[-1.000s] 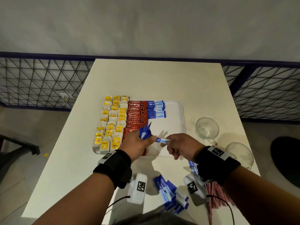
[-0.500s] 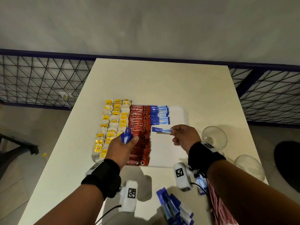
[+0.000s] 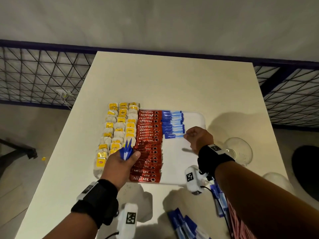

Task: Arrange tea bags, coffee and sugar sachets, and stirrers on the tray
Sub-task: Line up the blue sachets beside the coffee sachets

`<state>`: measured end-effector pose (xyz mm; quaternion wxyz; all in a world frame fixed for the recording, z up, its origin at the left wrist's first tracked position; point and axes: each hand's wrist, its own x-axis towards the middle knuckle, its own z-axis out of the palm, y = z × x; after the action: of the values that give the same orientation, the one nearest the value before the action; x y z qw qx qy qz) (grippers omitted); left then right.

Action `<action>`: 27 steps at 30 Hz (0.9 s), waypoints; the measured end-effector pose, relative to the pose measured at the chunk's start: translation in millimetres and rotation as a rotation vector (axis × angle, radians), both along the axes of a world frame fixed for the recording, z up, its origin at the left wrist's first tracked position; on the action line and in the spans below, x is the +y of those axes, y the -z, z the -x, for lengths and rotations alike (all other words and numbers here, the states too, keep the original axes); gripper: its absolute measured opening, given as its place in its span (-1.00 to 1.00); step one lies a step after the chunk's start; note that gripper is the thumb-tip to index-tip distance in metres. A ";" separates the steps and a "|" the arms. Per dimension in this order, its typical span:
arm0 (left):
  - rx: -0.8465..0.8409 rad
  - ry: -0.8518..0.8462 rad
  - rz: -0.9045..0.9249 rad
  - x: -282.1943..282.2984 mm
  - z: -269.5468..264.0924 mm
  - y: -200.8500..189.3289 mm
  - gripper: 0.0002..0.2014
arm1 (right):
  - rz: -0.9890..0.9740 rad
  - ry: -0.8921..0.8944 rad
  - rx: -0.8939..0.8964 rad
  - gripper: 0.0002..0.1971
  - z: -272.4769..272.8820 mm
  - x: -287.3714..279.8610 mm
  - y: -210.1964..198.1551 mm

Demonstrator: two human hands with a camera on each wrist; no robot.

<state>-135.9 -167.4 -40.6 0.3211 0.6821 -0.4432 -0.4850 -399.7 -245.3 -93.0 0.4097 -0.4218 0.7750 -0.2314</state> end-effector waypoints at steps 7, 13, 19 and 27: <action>0.008 -0.008 -0.012 2.3 -0.3 1.0 -0.87 | 0.015 -0.015 0.057 -0.85 -5.1 -6.3 1.1; 0.038 -0.033 -0.027 4.4 -0.9 1.7 -0.88 | 0.033 -0.038 0.073 -0.80 -8.5 -8.9 1.3; 0.076 -0.046 -0.028 5.1 -1.5 2.2 -0.89 | 0.042 -0.056 0.109 -0.86 -7.4 -7.7 0.1; 0.092 -0.031 -0.029 5.4 -1.6 3.9 -0.89 | 0.040 -0.063 0.119 -0.83 -7.1 -7.0 0.4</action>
<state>-134.3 -161.9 -44.4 0.3387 0.6703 -0.4102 -0.5174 -392.6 -252.3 -93.5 0.3615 -0.4672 0.7796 -0.2082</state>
